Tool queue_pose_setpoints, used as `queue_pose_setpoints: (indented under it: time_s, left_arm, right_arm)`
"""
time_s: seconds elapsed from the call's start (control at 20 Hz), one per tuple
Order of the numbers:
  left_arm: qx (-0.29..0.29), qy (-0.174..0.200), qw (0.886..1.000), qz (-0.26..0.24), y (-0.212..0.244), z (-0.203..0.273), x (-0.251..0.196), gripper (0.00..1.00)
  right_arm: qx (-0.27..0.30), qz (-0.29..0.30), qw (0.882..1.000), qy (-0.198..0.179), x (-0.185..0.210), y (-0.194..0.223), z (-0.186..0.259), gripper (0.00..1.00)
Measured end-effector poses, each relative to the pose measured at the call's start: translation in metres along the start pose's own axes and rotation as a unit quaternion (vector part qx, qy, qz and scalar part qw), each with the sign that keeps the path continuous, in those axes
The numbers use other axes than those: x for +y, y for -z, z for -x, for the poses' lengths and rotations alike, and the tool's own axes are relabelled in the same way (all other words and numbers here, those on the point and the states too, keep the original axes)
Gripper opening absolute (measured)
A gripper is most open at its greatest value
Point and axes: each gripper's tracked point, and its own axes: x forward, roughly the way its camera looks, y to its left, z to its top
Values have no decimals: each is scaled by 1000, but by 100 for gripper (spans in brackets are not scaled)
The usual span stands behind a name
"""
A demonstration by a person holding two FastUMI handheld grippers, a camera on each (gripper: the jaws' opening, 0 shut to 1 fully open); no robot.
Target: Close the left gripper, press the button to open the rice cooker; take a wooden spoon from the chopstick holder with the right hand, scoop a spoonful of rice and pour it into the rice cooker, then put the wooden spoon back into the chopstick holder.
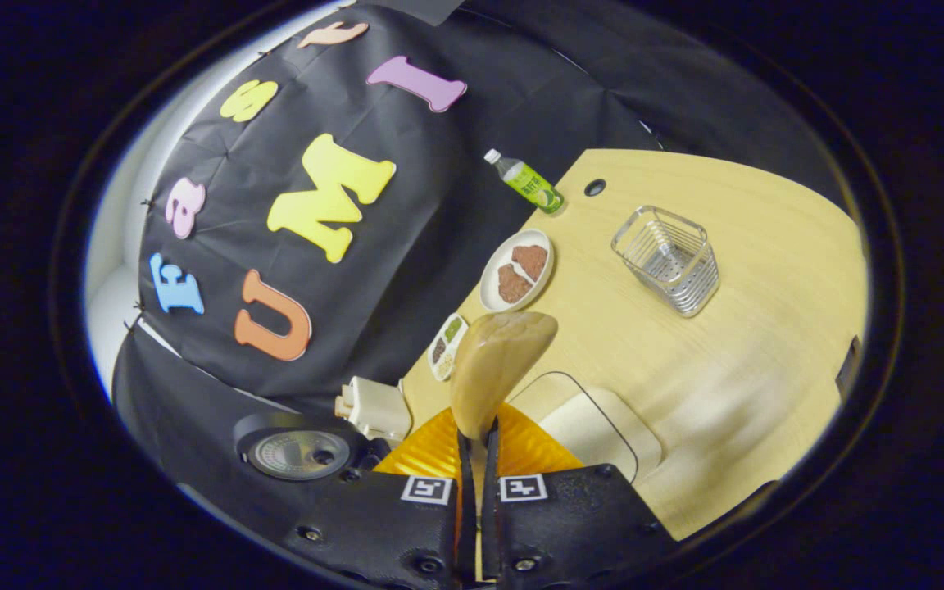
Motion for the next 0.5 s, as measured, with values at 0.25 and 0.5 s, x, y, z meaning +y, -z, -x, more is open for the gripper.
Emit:
queue_pose_setpoints:
  time_s: [0.25, 0.5]
  left_arm:
    - [-15, -19, 1000, -12, 4, 17, 16, 95]
    - [-22, -45, 998, -24, 16, 40, 39, 96]
  right_arm:
    - [-7, 10, 999, -46, 74, 1, 15, 8]
    - [10, 56, 993, -102, 162, 29, 12, 8]
